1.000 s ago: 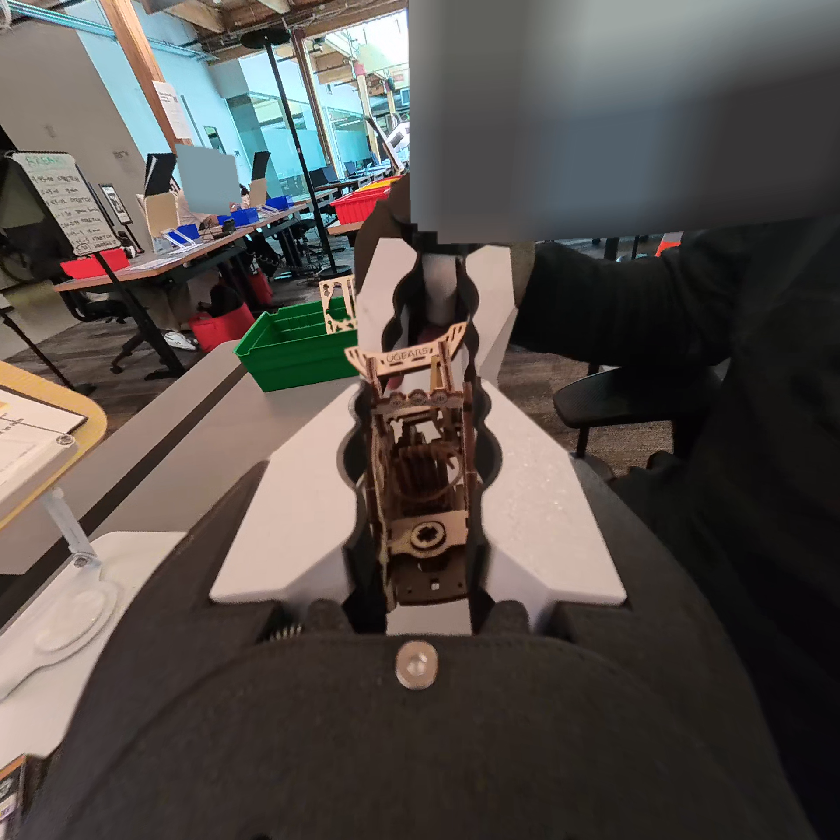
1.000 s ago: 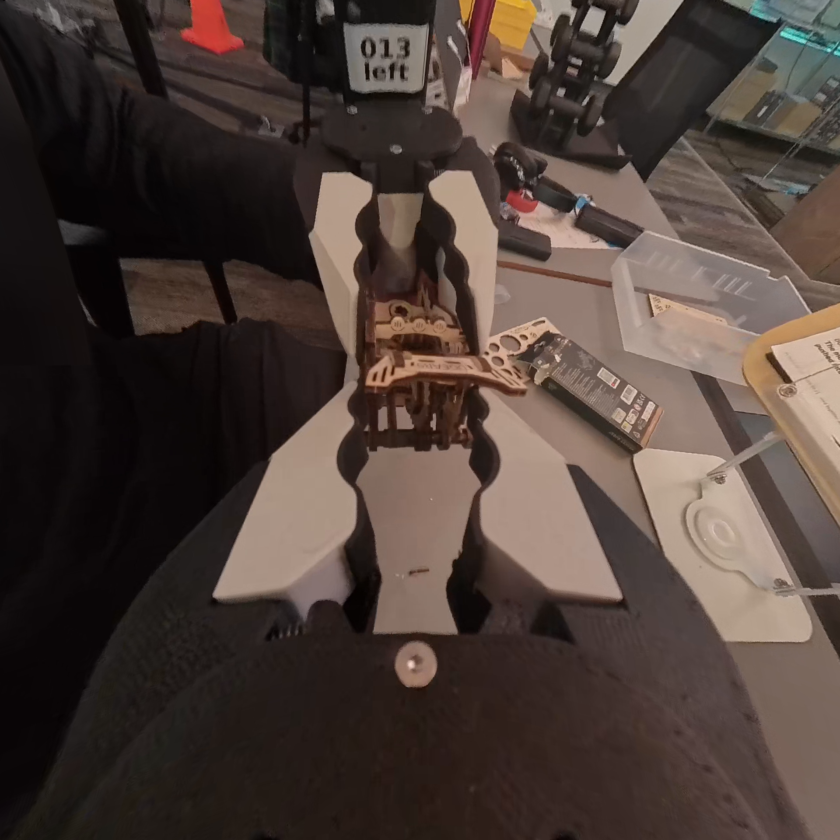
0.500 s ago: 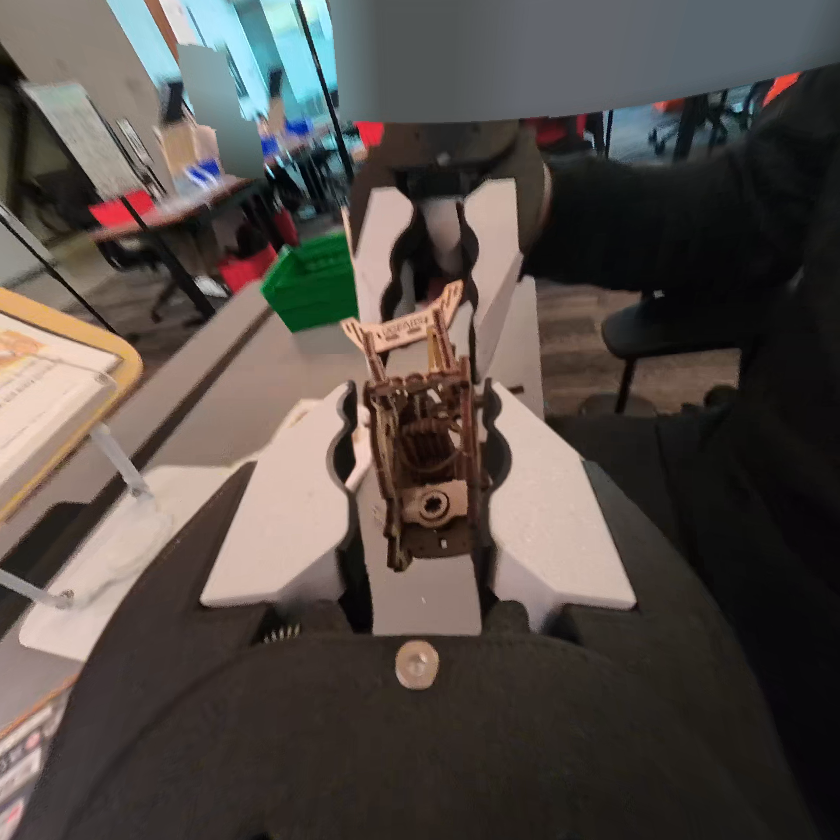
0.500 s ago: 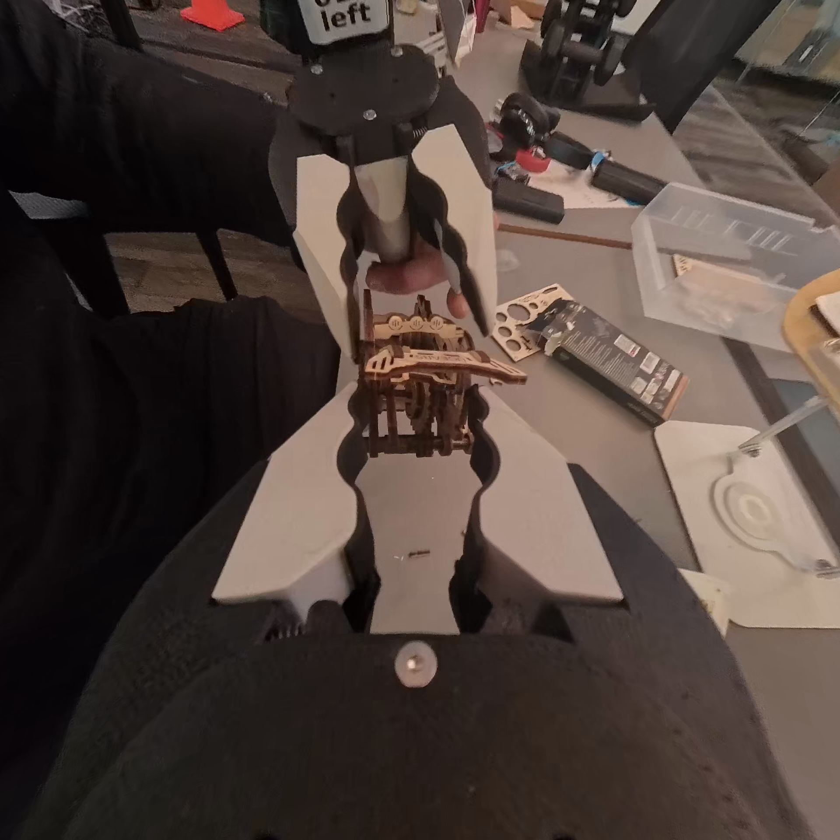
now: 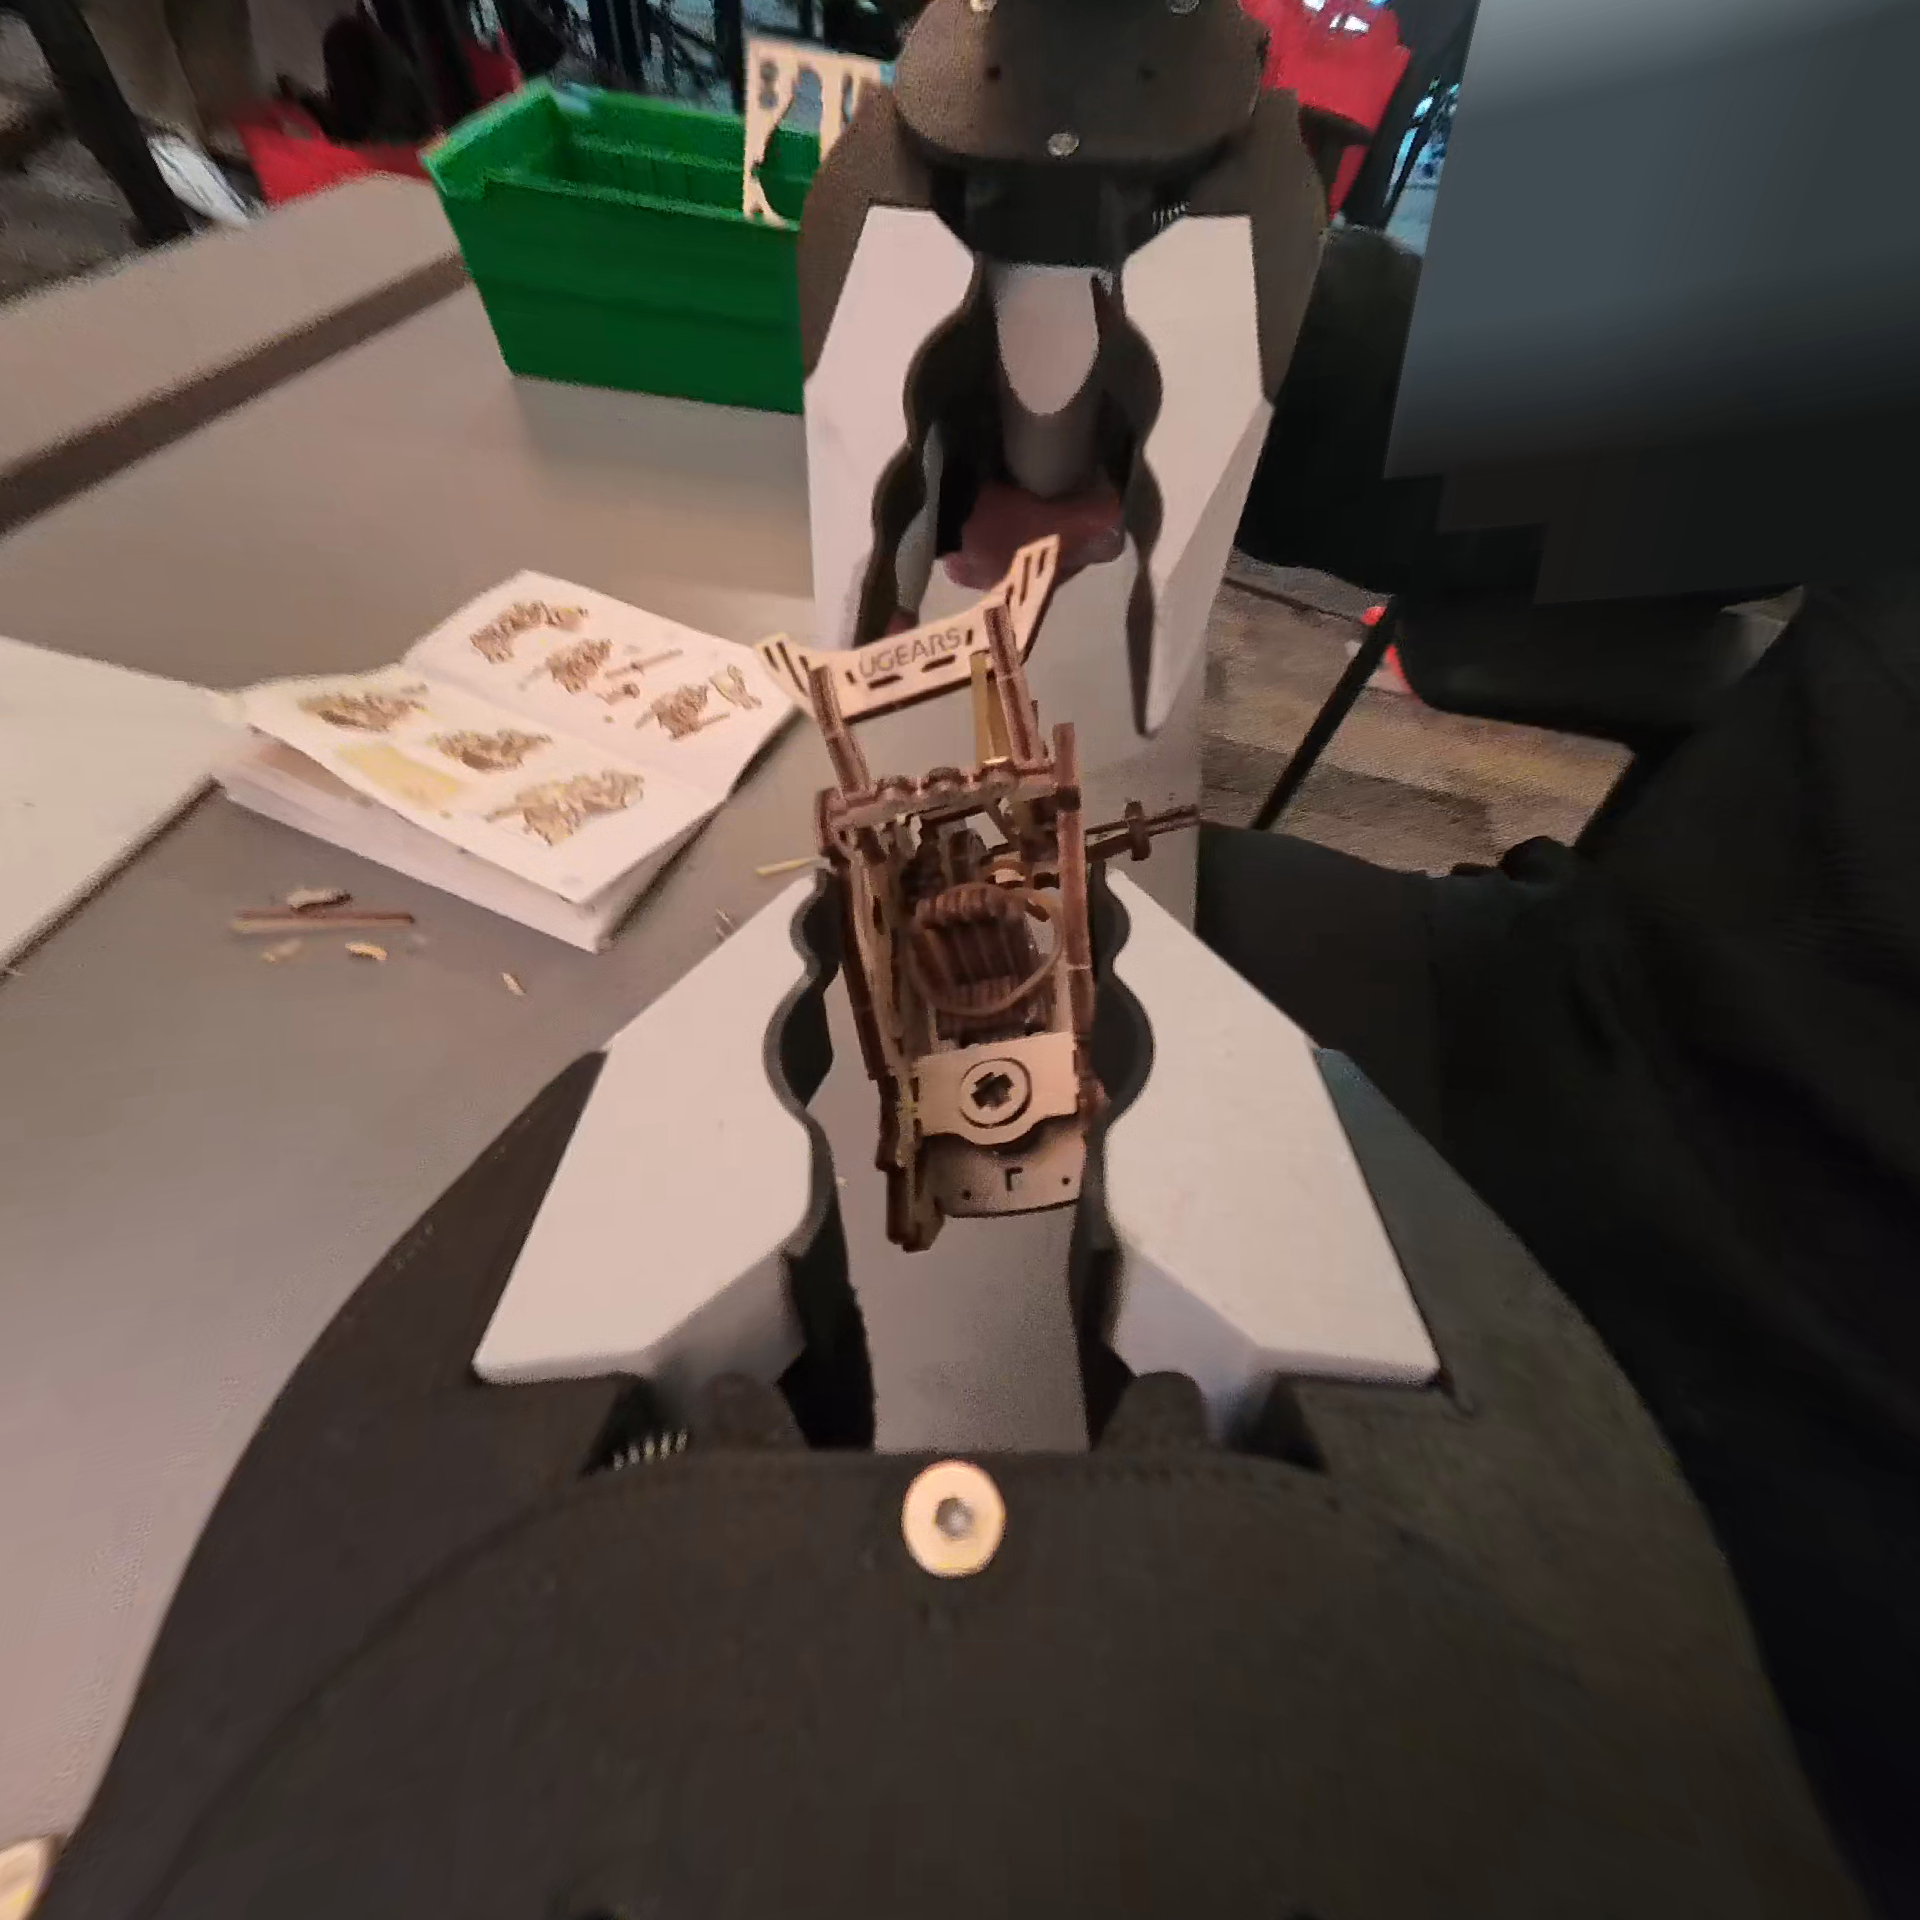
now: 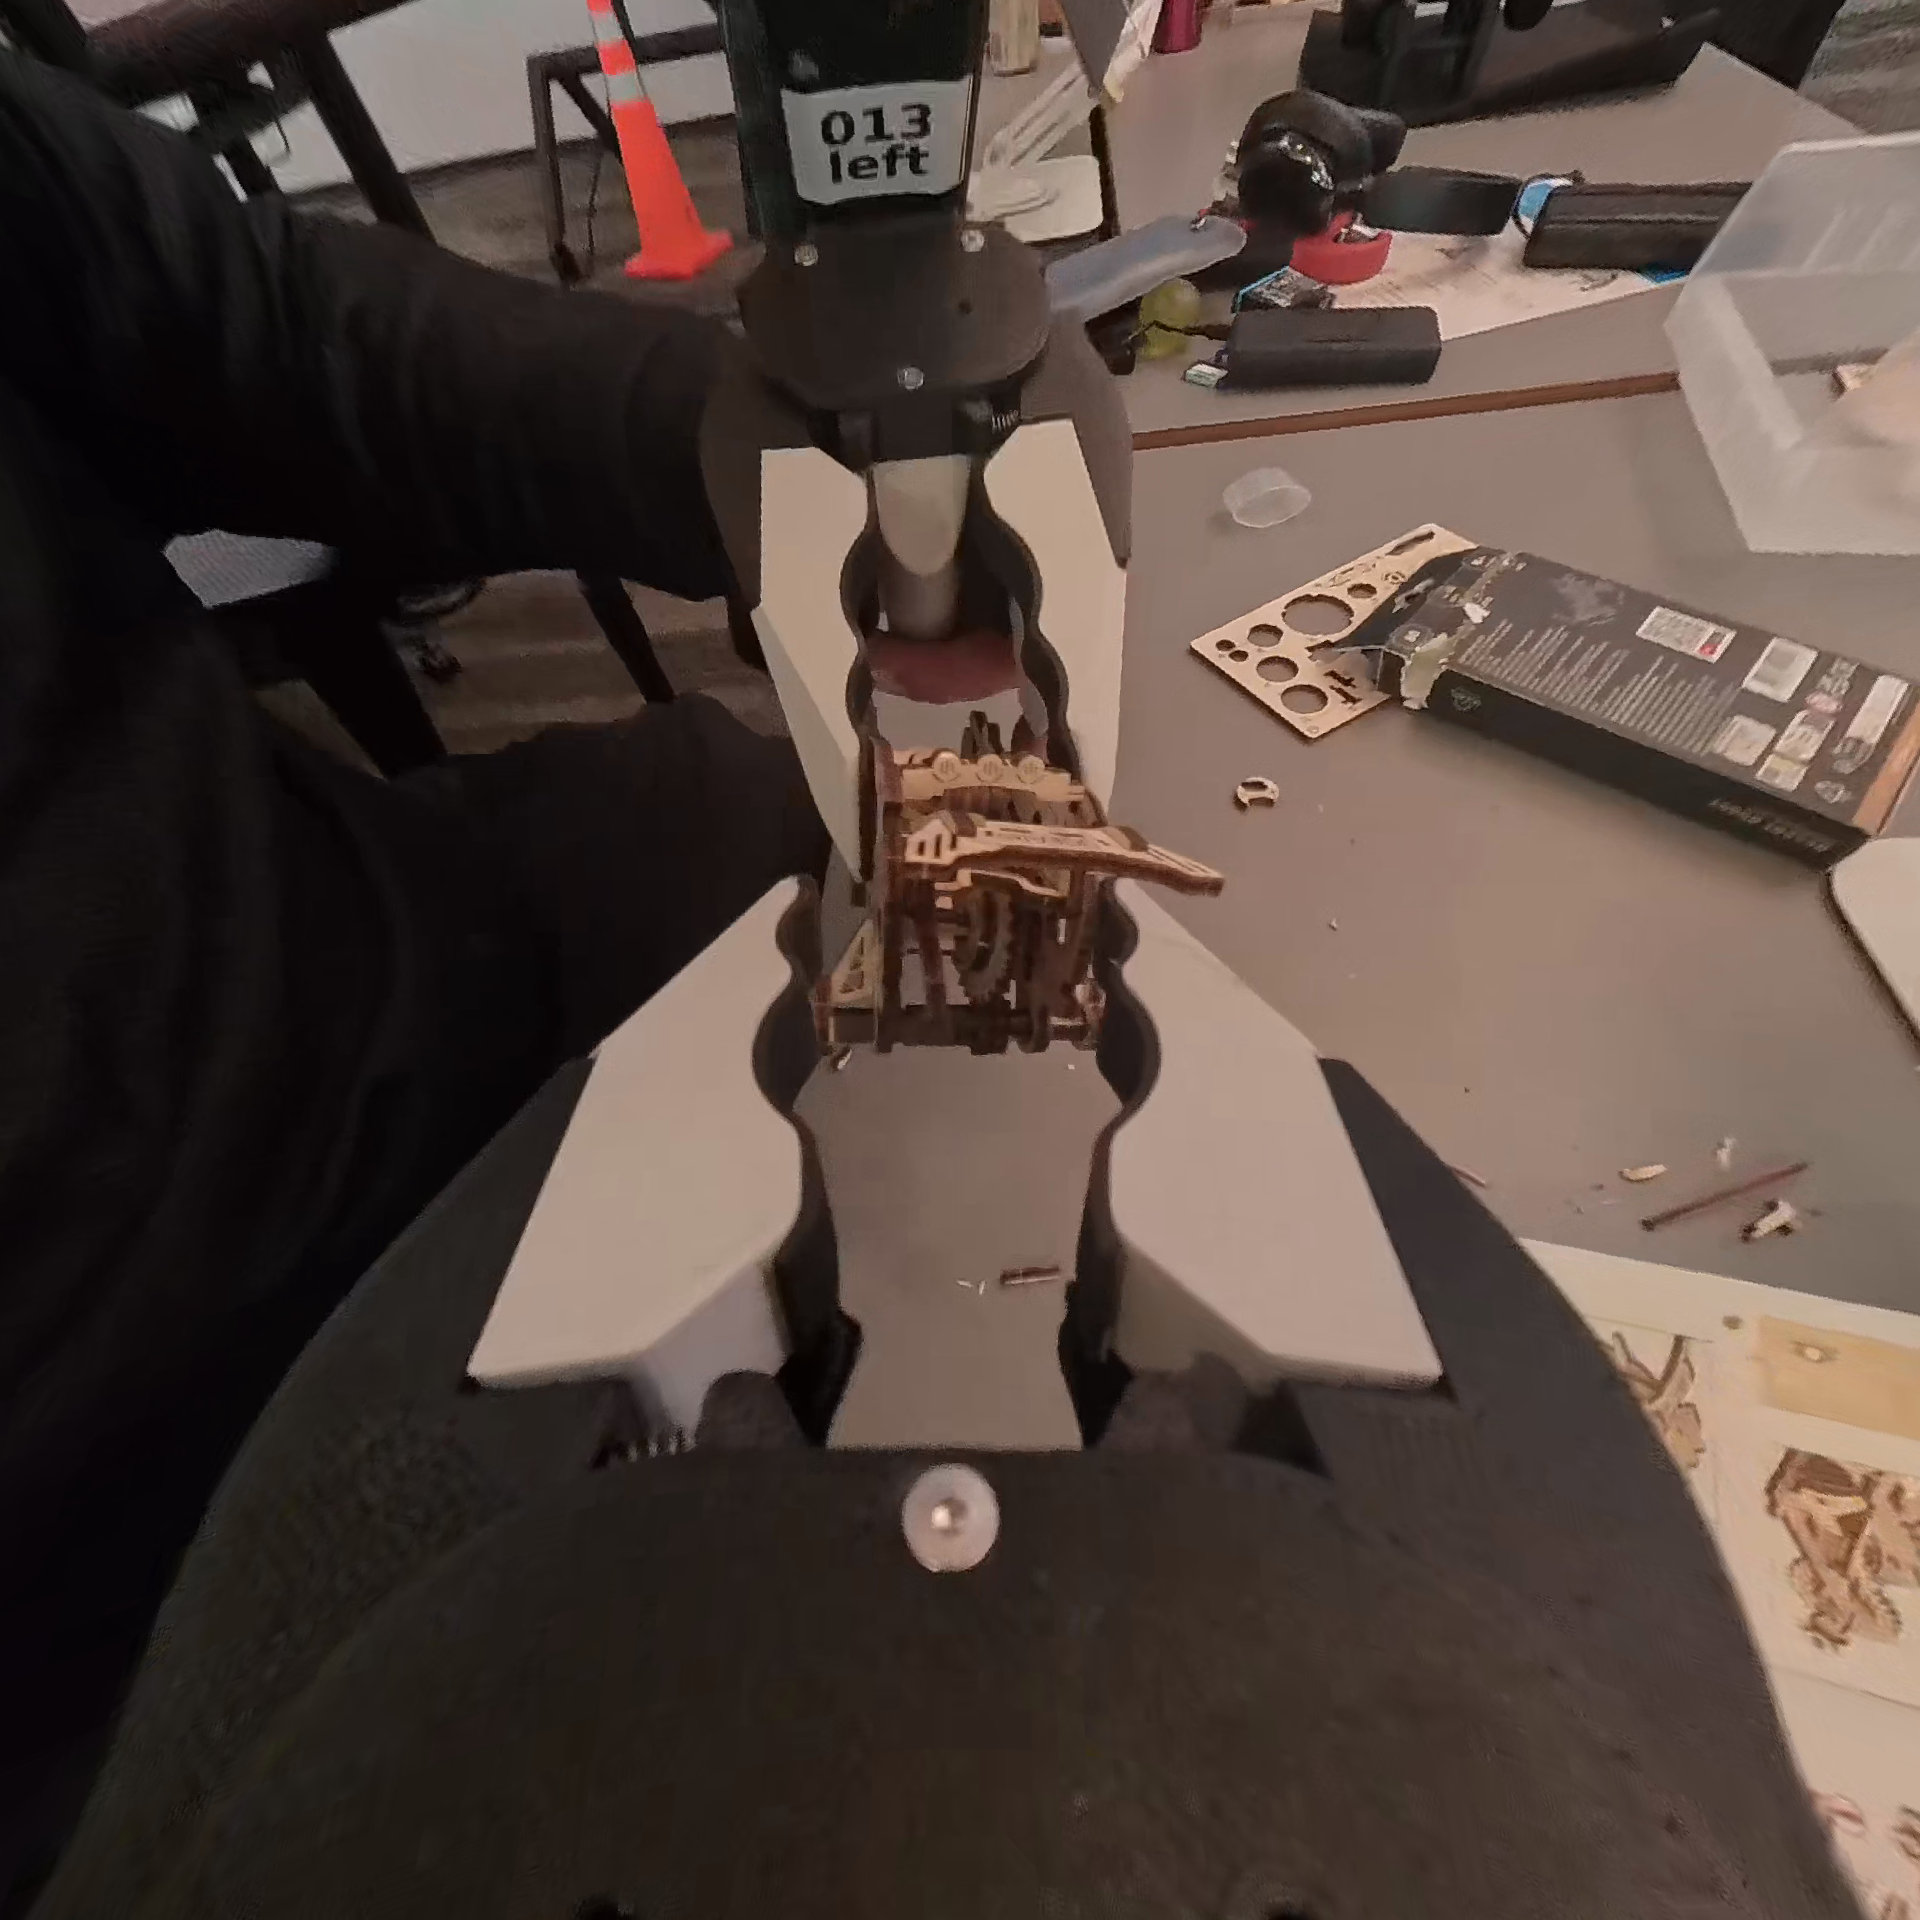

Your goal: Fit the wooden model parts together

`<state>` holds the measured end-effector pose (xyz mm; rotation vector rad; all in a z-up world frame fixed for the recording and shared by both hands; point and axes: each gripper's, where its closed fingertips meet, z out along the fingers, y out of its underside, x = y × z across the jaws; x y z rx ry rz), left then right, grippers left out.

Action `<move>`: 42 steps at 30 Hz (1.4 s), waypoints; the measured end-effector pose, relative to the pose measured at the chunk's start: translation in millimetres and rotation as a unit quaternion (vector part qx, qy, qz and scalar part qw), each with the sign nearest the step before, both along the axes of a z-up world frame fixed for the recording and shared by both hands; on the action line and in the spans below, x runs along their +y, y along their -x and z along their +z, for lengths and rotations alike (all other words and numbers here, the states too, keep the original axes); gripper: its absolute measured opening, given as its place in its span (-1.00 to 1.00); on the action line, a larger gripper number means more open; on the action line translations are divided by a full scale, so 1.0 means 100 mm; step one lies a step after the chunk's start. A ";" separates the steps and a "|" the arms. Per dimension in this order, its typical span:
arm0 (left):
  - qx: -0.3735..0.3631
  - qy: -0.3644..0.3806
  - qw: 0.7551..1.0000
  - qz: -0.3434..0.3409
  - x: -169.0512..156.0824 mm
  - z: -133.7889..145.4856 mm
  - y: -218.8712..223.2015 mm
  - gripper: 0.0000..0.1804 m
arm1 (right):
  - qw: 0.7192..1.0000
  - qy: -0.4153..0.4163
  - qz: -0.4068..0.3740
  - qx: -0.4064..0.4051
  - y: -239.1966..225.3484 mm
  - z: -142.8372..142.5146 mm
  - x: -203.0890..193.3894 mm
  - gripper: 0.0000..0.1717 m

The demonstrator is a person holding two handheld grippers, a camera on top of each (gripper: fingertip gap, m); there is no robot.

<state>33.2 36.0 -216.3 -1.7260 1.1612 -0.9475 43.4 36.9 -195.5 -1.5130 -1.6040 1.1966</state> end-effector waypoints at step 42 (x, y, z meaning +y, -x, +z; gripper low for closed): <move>0.063 0.067 0.995 0.026 0.35 -0.95 0.17 -0.38 | 0.992 0.119 0.025 -0.031 0.22 -1.06 0.19 -1.00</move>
